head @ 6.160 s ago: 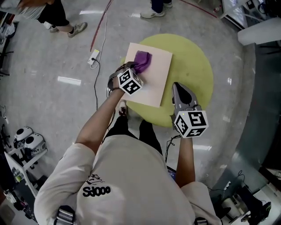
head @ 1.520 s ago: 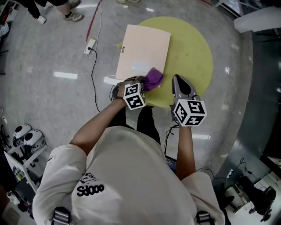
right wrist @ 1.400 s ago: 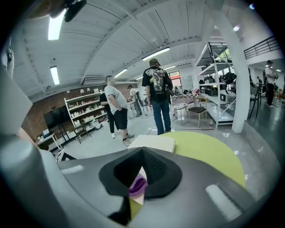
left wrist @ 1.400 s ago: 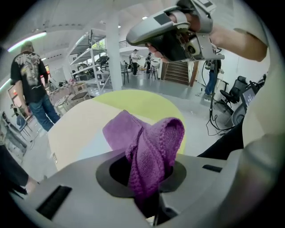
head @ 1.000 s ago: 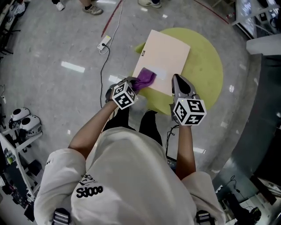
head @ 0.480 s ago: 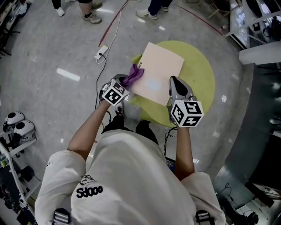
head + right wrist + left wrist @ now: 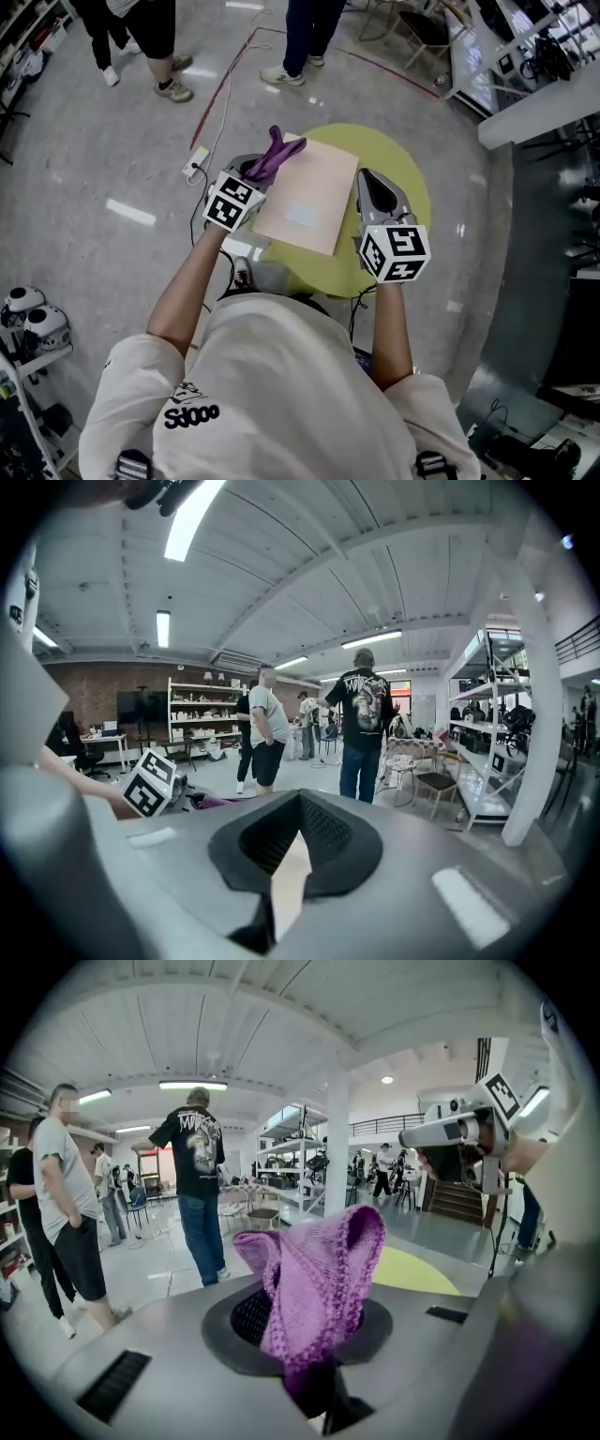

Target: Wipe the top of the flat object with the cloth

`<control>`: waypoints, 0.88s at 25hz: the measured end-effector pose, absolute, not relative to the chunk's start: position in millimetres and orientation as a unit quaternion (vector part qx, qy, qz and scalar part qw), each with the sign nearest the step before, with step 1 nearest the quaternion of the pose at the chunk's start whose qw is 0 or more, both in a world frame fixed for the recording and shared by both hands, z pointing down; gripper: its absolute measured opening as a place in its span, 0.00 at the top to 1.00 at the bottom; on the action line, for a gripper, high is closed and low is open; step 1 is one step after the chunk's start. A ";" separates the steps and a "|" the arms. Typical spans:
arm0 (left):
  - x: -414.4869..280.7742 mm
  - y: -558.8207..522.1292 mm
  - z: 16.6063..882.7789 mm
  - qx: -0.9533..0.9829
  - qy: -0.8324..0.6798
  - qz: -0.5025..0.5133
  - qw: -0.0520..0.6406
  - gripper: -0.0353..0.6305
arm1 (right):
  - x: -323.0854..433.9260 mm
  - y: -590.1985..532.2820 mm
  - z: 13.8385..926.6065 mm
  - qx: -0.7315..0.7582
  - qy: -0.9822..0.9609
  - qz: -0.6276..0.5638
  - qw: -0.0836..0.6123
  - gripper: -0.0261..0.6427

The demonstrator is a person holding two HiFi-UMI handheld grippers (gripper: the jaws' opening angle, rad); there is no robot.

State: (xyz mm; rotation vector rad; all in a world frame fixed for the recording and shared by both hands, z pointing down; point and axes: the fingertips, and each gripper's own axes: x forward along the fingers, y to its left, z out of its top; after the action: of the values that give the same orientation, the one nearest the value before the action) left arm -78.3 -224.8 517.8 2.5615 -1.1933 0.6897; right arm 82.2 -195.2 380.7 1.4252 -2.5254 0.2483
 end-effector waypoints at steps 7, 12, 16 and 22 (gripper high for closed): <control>-51.4 -250.3 432.4 0.896 -0.401 0.181 0.055 0.85 | 98.1 -205.0 330.2 0.503 -0.857 0.017 0.112 0.95; -34.5 -254.7 371.1 0.909 -0.389 0.151 0.009 0.85 | 108.4 -205.0 295.7 0.513 -0.852 -0.004 0.101 0.95; -22.7 -251.1 332.6 0.915 -0.381 0.132 -0.012 0.85 | 113.3 -198.7 273.7 0.515 -0.852 -0.015 0.093 0.95; -9.5 -244.0 289.4 0.922 -0.363 0.121 -0.048 0.85 | 115.4 -195.5 245.9 0.515 -0.853 -0.029 0.084 0.95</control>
State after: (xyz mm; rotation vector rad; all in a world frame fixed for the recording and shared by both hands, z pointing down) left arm -9.5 -244.0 289.4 2.9909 -1.1784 0.3924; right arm 115.4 -195.5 245.9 1.5367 -2.5450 -0.0852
